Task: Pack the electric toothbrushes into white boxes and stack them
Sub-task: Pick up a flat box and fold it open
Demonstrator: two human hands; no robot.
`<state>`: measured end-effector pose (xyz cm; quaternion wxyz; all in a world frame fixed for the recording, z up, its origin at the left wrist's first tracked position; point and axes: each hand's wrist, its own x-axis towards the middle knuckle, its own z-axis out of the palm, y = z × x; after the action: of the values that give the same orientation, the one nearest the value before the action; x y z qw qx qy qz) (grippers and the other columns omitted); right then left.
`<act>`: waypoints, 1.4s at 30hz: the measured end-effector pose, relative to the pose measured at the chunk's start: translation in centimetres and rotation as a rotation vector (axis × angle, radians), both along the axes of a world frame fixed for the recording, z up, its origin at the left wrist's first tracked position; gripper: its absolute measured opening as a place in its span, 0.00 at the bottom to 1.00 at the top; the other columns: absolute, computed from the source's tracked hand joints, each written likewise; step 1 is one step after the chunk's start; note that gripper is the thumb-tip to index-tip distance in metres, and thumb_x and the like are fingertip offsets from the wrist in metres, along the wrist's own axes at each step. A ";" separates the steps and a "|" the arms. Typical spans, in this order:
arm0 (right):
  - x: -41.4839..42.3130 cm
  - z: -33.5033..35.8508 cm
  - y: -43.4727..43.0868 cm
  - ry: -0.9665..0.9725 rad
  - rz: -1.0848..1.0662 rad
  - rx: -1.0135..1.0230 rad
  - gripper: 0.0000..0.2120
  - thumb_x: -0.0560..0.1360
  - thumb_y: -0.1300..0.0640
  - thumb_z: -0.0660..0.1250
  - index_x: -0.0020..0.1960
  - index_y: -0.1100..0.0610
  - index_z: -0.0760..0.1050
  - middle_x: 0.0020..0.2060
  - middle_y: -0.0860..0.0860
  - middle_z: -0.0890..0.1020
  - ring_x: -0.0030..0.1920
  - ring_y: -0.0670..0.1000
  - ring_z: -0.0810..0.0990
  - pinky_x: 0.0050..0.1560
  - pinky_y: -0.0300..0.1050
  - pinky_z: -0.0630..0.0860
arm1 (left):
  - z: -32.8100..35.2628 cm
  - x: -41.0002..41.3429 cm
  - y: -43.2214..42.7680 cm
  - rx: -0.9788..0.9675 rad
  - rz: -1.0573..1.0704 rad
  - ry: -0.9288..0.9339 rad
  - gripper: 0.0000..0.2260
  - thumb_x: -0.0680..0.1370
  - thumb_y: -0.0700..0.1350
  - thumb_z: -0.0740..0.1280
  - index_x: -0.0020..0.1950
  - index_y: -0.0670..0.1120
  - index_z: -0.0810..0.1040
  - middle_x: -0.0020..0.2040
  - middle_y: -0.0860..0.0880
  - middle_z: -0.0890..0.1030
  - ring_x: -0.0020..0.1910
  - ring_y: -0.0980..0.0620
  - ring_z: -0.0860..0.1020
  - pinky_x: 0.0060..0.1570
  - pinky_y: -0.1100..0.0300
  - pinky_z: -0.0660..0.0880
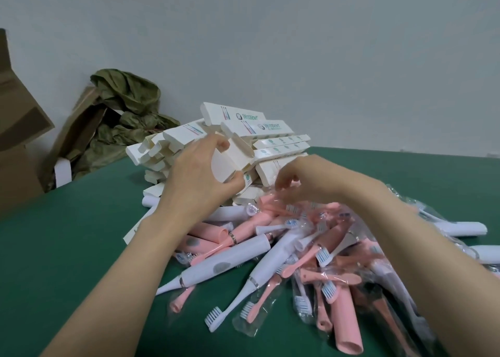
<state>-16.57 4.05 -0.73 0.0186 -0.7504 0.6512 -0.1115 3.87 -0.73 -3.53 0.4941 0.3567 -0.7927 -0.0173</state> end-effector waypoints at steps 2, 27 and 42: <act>0.0 -0.1 -0.1 -0.030 0.022 -0.045 0.03 0.74 0.51 0.70 0.46 0.50 0.79 0.42 0.44 0.80 0.43 0.46 0.76 0.39 0.36 0.69 | -0.2 -0.2 0.2 -0.001 -0.002 -0.032 0.18 0.67 0.48 0.70 0.55 0.47 0.75 0.49 0.57 0.75 0.52 0.53 0.73 0.49 0.62 0.65; 5.4 3.6 0.6 -0.196 0.092 -0.403 0.04 0.72 0.58 0.71 0.45 0.57 0.83 0.35 0.49 0.80 0.31 0.45 0.71 0.32 0.26 0.65 | -0.7 -0.2 -0.4 0.029 -0.056 -0.136 0.24 0.65 0.55 0.66 0.60 0.50 0.72 0.53 0.56 0.78 0.50 0.54 0.74 0.47 0.63 0.65; 4.3 2.3 1.1 -1.088 0.130 0.018 0.07 0.77 0.68 0.63 0.55 0.62 0.73 0.49 0.60 0.82 0.44 0.52 0.84 0.52 0.42 0.80 | -0.9 0.1 -0.4 0.029 -0.056 -0.157 0.31 0.65 0.57 0.66 0.68 0.52 0.69 0.57 0.51 0.79 0.56 0.50 0.76 0.52 0.58 0.71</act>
<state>-12.24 5.17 1.58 0.3658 -0.6230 0.5009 -0.4765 3.92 -1.17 -4.47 0.4245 0.3416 -0.8384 -0.0147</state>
